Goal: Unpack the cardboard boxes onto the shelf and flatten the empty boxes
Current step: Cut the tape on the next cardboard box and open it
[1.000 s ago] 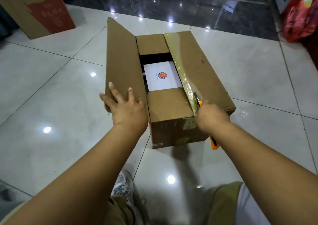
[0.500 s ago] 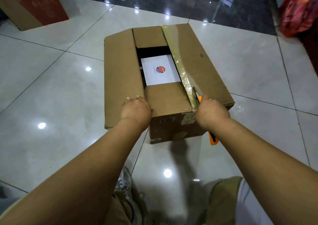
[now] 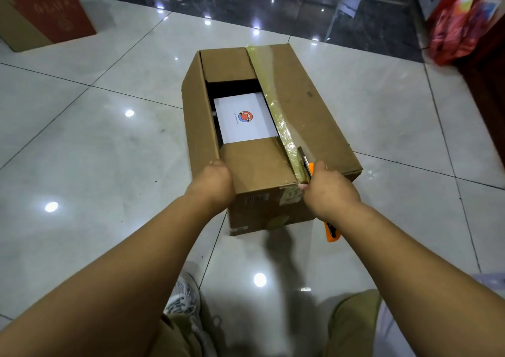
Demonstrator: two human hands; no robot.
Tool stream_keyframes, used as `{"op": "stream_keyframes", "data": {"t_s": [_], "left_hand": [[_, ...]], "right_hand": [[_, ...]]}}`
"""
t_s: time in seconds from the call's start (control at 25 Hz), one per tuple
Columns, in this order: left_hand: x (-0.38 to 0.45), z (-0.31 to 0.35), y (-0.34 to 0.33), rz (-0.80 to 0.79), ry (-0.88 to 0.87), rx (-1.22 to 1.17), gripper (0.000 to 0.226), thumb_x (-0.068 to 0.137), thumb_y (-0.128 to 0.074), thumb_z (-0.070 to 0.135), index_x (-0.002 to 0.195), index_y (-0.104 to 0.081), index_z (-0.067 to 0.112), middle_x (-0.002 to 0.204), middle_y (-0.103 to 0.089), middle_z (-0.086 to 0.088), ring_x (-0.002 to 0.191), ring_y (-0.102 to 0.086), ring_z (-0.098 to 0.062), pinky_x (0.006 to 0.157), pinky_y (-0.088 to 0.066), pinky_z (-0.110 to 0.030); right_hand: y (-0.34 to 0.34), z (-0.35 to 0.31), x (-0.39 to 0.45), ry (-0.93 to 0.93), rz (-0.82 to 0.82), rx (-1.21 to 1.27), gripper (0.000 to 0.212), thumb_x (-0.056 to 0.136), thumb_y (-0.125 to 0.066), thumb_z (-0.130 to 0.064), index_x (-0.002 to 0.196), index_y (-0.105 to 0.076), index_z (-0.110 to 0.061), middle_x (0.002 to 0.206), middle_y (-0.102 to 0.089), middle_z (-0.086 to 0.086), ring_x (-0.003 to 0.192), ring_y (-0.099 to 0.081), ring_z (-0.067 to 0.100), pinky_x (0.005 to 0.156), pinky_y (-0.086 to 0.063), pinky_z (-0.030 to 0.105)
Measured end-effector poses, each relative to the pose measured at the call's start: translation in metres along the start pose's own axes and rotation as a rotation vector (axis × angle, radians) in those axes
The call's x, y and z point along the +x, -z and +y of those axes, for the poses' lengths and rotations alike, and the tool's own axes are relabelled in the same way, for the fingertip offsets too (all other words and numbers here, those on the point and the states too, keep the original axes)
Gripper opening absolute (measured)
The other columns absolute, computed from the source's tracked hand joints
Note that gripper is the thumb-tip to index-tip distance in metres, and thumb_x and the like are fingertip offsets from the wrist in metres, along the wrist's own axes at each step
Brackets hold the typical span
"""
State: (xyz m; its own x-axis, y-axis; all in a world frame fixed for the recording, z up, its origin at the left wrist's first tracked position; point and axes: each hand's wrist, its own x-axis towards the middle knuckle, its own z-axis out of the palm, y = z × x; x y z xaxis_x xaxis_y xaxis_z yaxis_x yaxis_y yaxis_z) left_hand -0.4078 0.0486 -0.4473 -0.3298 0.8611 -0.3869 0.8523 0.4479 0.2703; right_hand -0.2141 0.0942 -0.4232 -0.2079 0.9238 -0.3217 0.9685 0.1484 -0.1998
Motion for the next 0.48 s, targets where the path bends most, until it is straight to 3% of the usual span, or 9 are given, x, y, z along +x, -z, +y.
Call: {"op": "stream_keyframes", "data": {"t_s": [0.08, 0.2, 0.36, 0.48], "left_hand": [[0.002, -0.003, -0.001, 0.011, -0.022, -0.044, 0.026, 0.092, -0.049, 0.005, 0.116, -0.047, -0.003, 0.099, -0.058, -0.016, 0.078, -0.053, -0.027, 0.067, -0.043, -0.032], [0.001, -0.002, 0.001, 0.026, -0.014, -0.046, 0.028, 0.093, -0.050, 0.008, 0.119, -0.045, -0.001, 0.090, -0.048, -0.009, 0.077, -0.050, -0.025, 0.069, -0.043, -0.032], [-0.002, 0.005, 0.007, 0.008, 0.034, 0.089, 0.035, 0.094, -0.049, 0.008, 0.128, -0.041, 0.000, 0.109, -0.057, -0.017, 0.094, -0.060, -0.031, 0.074, -0.046, -0.034], [-0.007, 0.012, 0.011, 0.049, 0.011, 0.319, 0.036, 0.095, -0.045, 0.008, 0.130, -0.041, -0.001, 0.120, -0.057, -0.018, 0.106, -0.059, -0.033, 0.080, -0.046, -0.035]], "right_hand": [[0.000, 0.002, -0.001, 0.006, 0.005, 0.019, 0.032, 0.098, -0.051, -0.030, 0.119, -0.040, -0.009, 0.123, -0.056, 0.017, 0.102, -0.060, 0.033, 0.073, -0.048, 0.040], [-0.001, 0.005, -0.003, 0.011, 0.011, 0.037, 0.031, 0.098, -0.049, -0.031, 0.120, -0.039, -0.011, 0.120, -0.057, 0.015, 0.099, -0.060, 0.033, 0.071, -0.048, 0.039], [-0.002, 0.009, -0.006, -0.016, 0.022, 0.043, 0.044, 0.098, -0.051, -0.034, 0.131, -0.036, -0.010, 0.122, -0.058, 0.015, 0.101, -0.059, 0.033, 0.067, -0.040, 0.034], [-0.001, 0.014, -0.007, -0.025, 0.034, 0.060, 0.046, 0.096, -0.054, -0.037, 0.131, -0.036, -0.013, 0.115, -0.061, 0.012, 0.095, -0.057, 0.031, 0.067, -0.039, 0.033]]}}
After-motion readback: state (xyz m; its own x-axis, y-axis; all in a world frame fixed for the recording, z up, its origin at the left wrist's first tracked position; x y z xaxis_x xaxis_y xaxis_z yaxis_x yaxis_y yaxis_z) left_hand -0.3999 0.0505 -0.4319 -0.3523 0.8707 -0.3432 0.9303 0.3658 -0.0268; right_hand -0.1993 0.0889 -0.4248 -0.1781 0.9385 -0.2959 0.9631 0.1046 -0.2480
